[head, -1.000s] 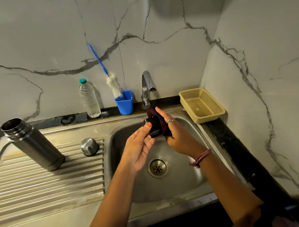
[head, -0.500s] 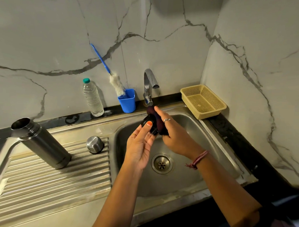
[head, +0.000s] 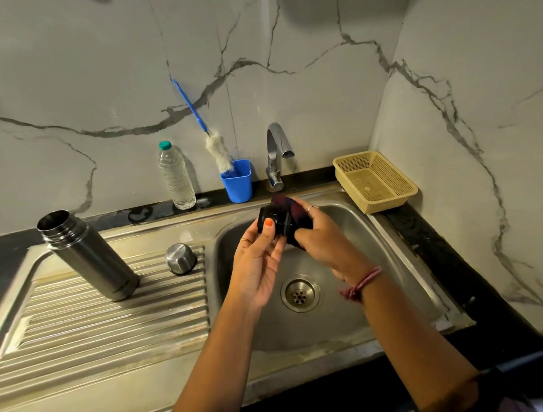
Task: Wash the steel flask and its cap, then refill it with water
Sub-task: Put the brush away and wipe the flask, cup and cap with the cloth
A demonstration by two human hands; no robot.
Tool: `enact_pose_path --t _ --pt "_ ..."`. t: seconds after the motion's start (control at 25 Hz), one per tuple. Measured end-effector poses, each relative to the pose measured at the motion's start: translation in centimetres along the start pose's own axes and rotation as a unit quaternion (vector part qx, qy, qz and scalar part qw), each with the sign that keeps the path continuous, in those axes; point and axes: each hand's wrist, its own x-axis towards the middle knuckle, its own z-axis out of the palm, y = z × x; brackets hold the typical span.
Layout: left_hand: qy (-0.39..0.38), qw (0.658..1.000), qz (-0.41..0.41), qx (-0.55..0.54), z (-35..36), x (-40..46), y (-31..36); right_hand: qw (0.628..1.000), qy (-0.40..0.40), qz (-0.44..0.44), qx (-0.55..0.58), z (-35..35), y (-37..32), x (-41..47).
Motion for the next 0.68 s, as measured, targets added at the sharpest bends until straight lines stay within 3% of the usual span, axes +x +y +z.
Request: enact_pose_path --t 0.08,0.2,0.28,0.4,0.48,0.68 --pt "0.004 1.000 0.002 0.013 -0.2 -0.1 0.2 0.985 0.015 -0.109 -0.133 1.4 0.9 -1.2" --pt "0.028 0.998 -0.002 0.047 -0.6 -0.3 0.3 0.877 0.086 -0.246 -0.403 3.1 3.4 -2.3" --pt "0.053 0.997 -0.005 0.062 -0.8 -0.5 0.0 0.845 0.110 -0.237 -0.467 3.2 3.8 -2.4" --pt "0.084 0.995 -0.006 0.062 -0.8 -0.7 -0.3 0.907 0.052 -0.152 -0.390 2.1 2.0 -1.4" --pt "0.091 0.994 0.005 0.054 -0.7 -0.8 -0.3 0.918 0.046 -0.110 -0.378 2.0 1.4 -1.0" --pt "0.108 0.991 -0.002 0.085 -1.2 -0.1 -0.8 0.833 0.133 -0.106 -0.526 5.1 4.0 -2.8"
